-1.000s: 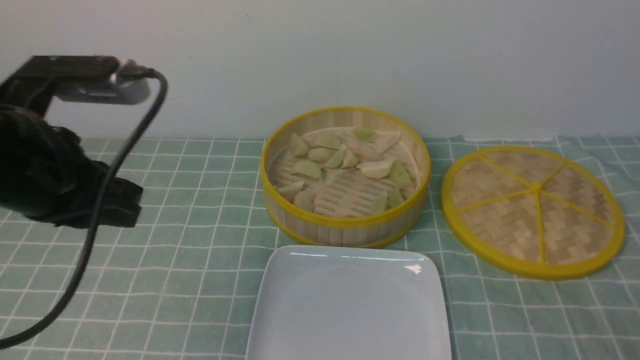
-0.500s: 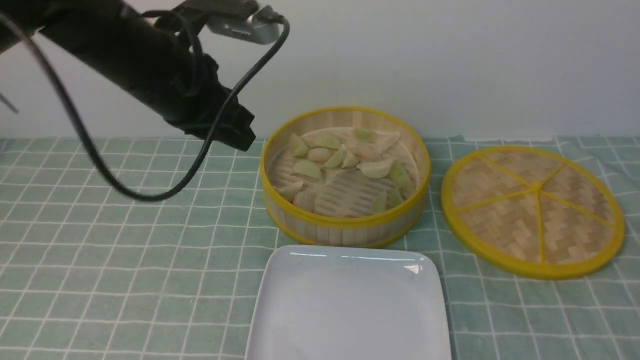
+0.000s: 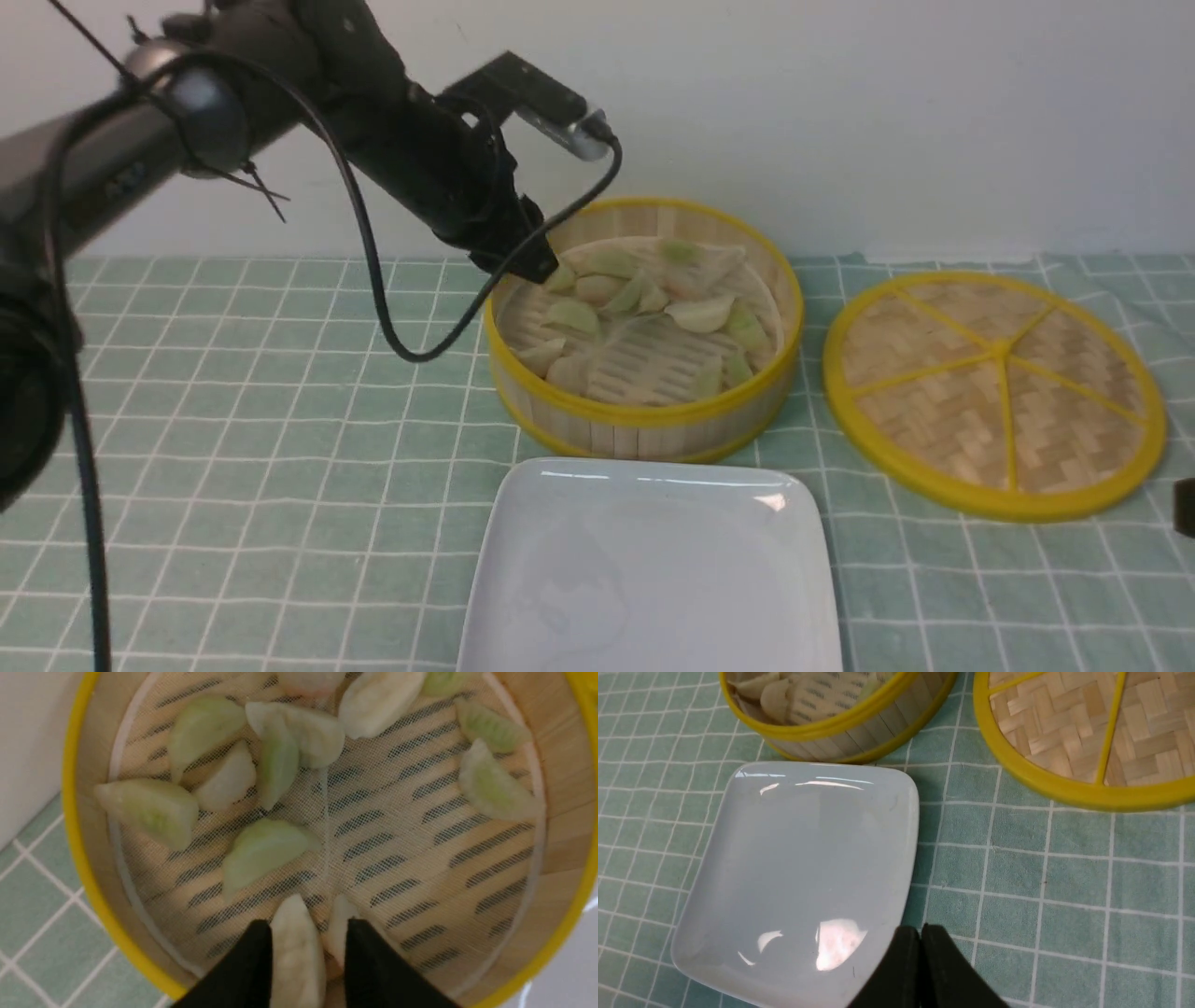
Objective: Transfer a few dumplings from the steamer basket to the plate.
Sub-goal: Use the left arm to grab a dumpling from the steamer, then use the left arm to put the dumpling into the plate
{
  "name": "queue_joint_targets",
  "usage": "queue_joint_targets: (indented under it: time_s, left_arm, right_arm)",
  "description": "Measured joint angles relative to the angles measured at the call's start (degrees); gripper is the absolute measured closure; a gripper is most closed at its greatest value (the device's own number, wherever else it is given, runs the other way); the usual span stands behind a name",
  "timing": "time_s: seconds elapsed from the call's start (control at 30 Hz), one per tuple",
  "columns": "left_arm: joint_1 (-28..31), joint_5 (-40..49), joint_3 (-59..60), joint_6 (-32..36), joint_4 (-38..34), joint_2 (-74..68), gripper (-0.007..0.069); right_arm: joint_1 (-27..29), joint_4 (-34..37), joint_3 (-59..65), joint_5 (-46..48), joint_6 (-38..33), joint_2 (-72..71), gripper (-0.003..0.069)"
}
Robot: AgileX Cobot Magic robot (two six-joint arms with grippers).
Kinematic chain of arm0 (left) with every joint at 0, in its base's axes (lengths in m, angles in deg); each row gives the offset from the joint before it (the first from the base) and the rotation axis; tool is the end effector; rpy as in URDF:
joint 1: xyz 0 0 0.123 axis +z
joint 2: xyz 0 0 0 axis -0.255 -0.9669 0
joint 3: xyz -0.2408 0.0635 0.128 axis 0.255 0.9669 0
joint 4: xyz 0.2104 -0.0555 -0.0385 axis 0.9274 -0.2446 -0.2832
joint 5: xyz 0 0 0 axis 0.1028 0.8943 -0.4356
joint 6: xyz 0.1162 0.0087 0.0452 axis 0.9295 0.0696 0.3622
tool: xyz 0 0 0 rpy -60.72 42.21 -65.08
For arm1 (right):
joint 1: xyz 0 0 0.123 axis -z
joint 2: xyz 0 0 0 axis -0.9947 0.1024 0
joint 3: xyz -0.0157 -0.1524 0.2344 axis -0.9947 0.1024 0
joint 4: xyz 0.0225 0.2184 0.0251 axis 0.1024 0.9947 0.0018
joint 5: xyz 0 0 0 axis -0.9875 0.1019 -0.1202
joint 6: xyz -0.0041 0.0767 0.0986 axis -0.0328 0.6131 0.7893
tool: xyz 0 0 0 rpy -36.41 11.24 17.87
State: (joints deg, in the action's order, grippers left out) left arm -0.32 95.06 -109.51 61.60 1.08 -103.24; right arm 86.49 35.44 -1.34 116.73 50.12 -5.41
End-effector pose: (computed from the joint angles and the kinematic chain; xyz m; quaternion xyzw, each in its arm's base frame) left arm 0.4330 -0.1620 0.2199 0.4013 0.8635 -0.1390 0.2721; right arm 0.1084 0.0493 0.3010 -0.0220 0.9306 0.2121 0.2974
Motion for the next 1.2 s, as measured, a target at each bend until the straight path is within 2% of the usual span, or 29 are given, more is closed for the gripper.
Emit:
queue_joint_targets:
  time_s: [0.07, 0.1, 0.13, 0.23, 0.33, 0.5, 0.57, 0.6, 0.67, 0.7, 0.93, 1.07, 1.2]
  left_arm:
    - [-0.94, -2.91, 0.00, 0.76, 0.45, -2.80, 0.0267]
    - [-1.08, -3.52, 0.00, 0.77, 0.46, -3.04, 0.0258]
    - [-1.65, -5.96, 0.00, 1.04, 1.41, -5.20, 0.0181]
    - [-2.27, -8.76, 0.00, 2.03, 1.94, -8.27, 0.0122]
    - [-2.67, -11.68, 0.00, 3.54, 2.16, -10.21, 0.0106]
    - [-3.41, -14.60, -0.31, 4.29, 1.50, -11.26, 0.0160]
    - [-3.82, -14.67, -0.31, 4.29, 1.55, -11.26, 0.0258]
    - [-3.89, -14.67, -0.31, 4.29, 1.55, -11.26, 0.0268]
    - [-4.29, -14.89, -0.31, 3.74, 2.10, -11.06, 0.0425]
    - [-4.35, -14.76, -0.31, 3.36, 2.61, -10.84, 0.0442]
    - [-4.41, -12.06, -0.13, -3.43, 5.81, -4.80, 0.0441]
    - [-4.41, -10.43, -0.18, -4.64, 6.57, -1.05, 0.0441]
    - [-4.41, -5.20, -0.18, -6.77, 7.71, 0.32, 0.0441]
  right_arm:
    - [0.00, 0.08, 0.00, 0.00, 0.00, 0.05, 0.0673]
    - [0.00, 0.08, 0.00, 0.00, 0.00, 0.05, 0.0673]
    - [0.00, 0.08, 0.00, 0.00, 0.00, 0.05, 0.0673]
    - [0.00, 0.08, 0.00, 0.00, 0.00, 0.05, 0.0673]
    - [0.00, 0.14, 0.00, 0.00, 0.00, 0.05, 0.0673]
    - [0.00, 0.29, 0.00, 0.00, 0.00, 0.05, 0.0673]
    - [0.00, 0.29, 0.00, 0.00, 0.00, 0.05, 0.0673]
    - [0.00, 0.29, 0.00, 0.00, 0.00, 0.05, 0.0673]
    - [0.00, 0.29, 0.00, 0.00, 0.00, 0.05, 0.0673]
    - [0.00, 0.29, 0.00, 0.05, 0.00, 0.05, 0.0673]
    - [0.00, 0.29, 0.00, 0.72, 0.00, 0.05, 0.0673]
    - [0.00, 0.29, 0.00, 0.98, 0.00, 0.05, 0.0673]
    - [0.00, 0.29, 0.00, 1.70, 0.00, 0.05, 0.0673]
